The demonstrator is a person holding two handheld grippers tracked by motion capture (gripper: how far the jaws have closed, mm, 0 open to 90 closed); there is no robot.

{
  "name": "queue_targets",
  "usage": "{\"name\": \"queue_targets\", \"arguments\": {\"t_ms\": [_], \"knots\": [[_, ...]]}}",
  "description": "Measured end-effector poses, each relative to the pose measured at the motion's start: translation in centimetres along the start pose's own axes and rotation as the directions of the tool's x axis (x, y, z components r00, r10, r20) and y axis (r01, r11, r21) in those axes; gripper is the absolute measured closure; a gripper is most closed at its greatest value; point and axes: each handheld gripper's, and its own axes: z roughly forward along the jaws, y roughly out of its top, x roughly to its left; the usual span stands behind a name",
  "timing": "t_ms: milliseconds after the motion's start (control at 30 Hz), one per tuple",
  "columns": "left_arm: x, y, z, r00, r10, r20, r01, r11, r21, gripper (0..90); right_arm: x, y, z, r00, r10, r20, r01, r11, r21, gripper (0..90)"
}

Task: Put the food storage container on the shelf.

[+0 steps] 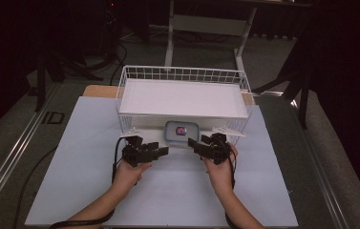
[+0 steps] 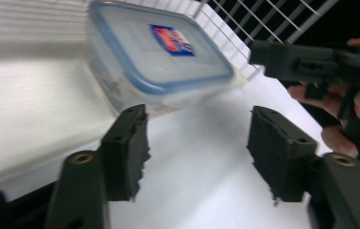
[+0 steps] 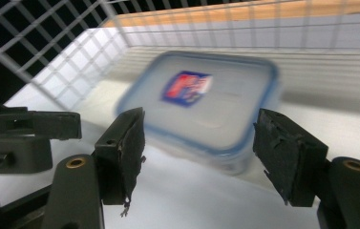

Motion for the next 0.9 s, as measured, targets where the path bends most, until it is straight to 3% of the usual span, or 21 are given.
{"name": "queue_targets", "arguments": {"t_ms": [100, 167, 200, 233, 267, 300, 333, 433, 500, 567, 633, 667, 700, 733, 900], "knots": [[-0.6, -0.3, -1.4, 0.9986, 0.005, 0.053, -0.005, 0.9999, -0.012, 31.5, 0.9, -0.2, -0.2, 0.9994, -0.007, -0.033, 0.008, 1.000, 0.008, 36.0], [-0.8, -0.4, -1.6, 0.9984, 0.004, 0.056, -0.003, 0.9999, -0.011, 27.3, 1.3, -0.4, -0.2, 0.9988, -0.001, -0.048, 0.002, 1.000, 0.013, 37.7], [-1.4, -0.8, -2.3, 0.9986, 0.025, 0.047, -0.025, 0.9997, -0.006, 27.3, 1.5, -0.5, -0.2, 0.9985, -0.005, -0.055, 0.006, 1.000, 0.019, 37.7], [-1.7, -1.0, -2.6, 0.9982, 0.044, 0.041, -0.044, 0.9990, 0.001, 21.7, 2.0, -0.8, 0.0, 0.9976, -0.006, -0.069, 0.008, 0.999, 0.036, 39.9], [-1.7, -1.0, -2.6, 0.9982, 0.044, 0.041, -0.044, 0.9990, 0.001, 18.3, 2.0, -0.8, 0.0, 0.9976, -0.006, -0.069, 0.008, 0.999, 0.036, 39.9], [-2.2, -1.7, -3.2, 0.9963, 0.081, 0.027, -0.081, 0.9967, 0.002, 16.5, 2.4, -1.2, 0.2, 0.9952, 0.011, -0.098, -0.005, 0.998, 0.062, 41.1], [-2.2, -1.7, -3.2, 0.9963, 0.081, 0.027, -0.081, 0.9967, 0.002, 15.7, 2.5, -1.3, 0.2, 0.9951, 0.013, -0.098, -0.007, 0.998, 0.063, 41.6], [-2.6, -2.7, -4.4, 0.9938, 0.091, 0.065, -0.092, 0.9958, 0.005, 11.1, 2.8, -1.5, 0.5, 0.9953, 0.012, -0.096, -0.005, 0.997, 0.072, 43.8], [-2.9, -3.2, -4.9, 0.9922, 0.109, 0.059, -0.109, 0.9940, -0.006, 2.4, 2.9, -1.6, 0.7, 0.9962, -0.001, -0.087, 0.008, 0.997, 0.082, 51.0], [-3.2, -3.7, -5.3, 0.9904, 0.127, 0.054, -0.127, 0.9918, -0.015, 2.5, 3.1, -1.8, 0.9, 0.9967, -0.015, -0.080, 0.022, 0.996, 0.087, 56.0], [-3.2, -4.3, -5.6, 0.9907, 0.127, 0.048, -0.126, 0.9916, -0.029, 2.4, 3.2, -2.1, 1.1, 0.9968, -0.021, -0.077, 0.029, 0.995, 0.094, 66.9], [-3.2, -4.3, -5.6, 0.9907, 0.127, 0.048, -0.126, 0.9916, -0.029, 2.5, 3.2, -2.1, 1.1, 0.9968, -0.021, -0.077, 0.029, 0.995, 0.094, 66.9], [-3.2, -4.9, -5.7, 0.9873, 0.156, 0.029, -0.155, 0.9874, -0.029, 2.4, 3.3, -2.4, 1.3, 0.9963, -0.021, -0.084, 0.030, 0.994, 0.105, 85.2], [-3.2, -5.1, -5.7, 0.9856, 0.167, 0.024, -0.167, 0.9857, -0.024, 2.4, 3.4, -2.6, 1.5, 0.9972, -0.028, -0.069, 0.036, 0.993, 0.116, 89.9], [-3.0, -5.9, -5.2, 0.9824, 0.186, 0.015, -0.186, 0.9825, -0.007, 2.5, 3.5, -3.1, 2.5, 0.9985, -0.032, -0.045, 0.038, 0.988, 0.149, 90.0]]}}
